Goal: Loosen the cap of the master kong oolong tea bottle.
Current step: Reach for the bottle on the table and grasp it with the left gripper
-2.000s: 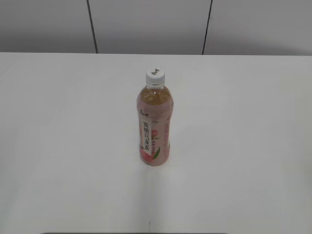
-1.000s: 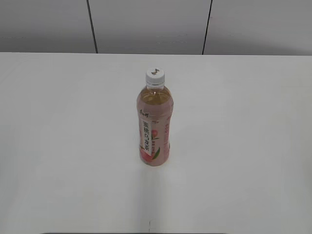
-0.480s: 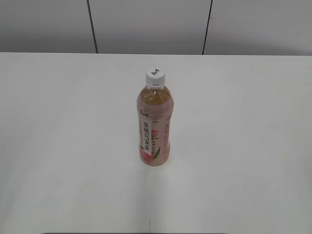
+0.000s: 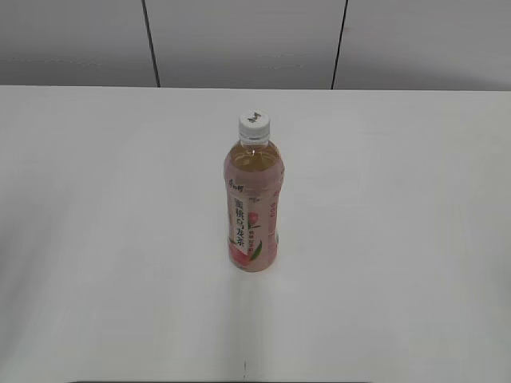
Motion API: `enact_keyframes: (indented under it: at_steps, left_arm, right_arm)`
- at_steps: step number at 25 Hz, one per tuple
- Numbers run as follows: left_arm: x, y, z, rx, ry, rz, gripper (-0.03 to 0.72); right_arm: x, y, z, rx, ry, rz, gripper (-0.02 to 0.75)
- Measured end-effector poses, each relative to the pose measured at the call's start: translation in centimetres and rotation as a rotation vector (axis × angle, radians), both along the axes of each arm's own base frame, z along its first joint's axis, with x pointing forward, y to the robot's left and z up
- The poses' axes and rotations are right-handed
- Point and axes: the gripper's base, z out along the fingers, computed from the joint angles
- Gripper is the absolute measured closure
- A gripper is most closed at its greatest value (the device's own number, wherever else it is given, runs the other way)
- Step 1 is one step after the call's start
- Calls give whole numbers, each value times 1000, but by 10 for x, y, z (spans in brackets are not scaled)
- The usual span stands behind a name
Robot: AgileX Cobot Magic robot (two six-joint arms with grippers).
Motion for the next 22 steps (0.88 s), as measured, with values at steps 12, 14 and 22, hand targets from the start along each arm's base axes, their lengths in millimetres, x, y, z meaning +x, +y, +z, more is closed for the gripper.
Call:
enact_keyframes:
  at_steps: [12, 14, 22]
  left_arm:
    - [27, -13, -19, 2, 142, -84, 358]
    - [26, -16, -19, 7, 141, -106, 358]
    - [27, -16, -18, 46, 123, -115, 358]
  right_arm:
    - [0, 0, 0, 1, 0, 0, 279]
    - [0, 0, 0, 1, 0, 0, 279]
    - [0, 0, 0, 1, 0, 0, 279]
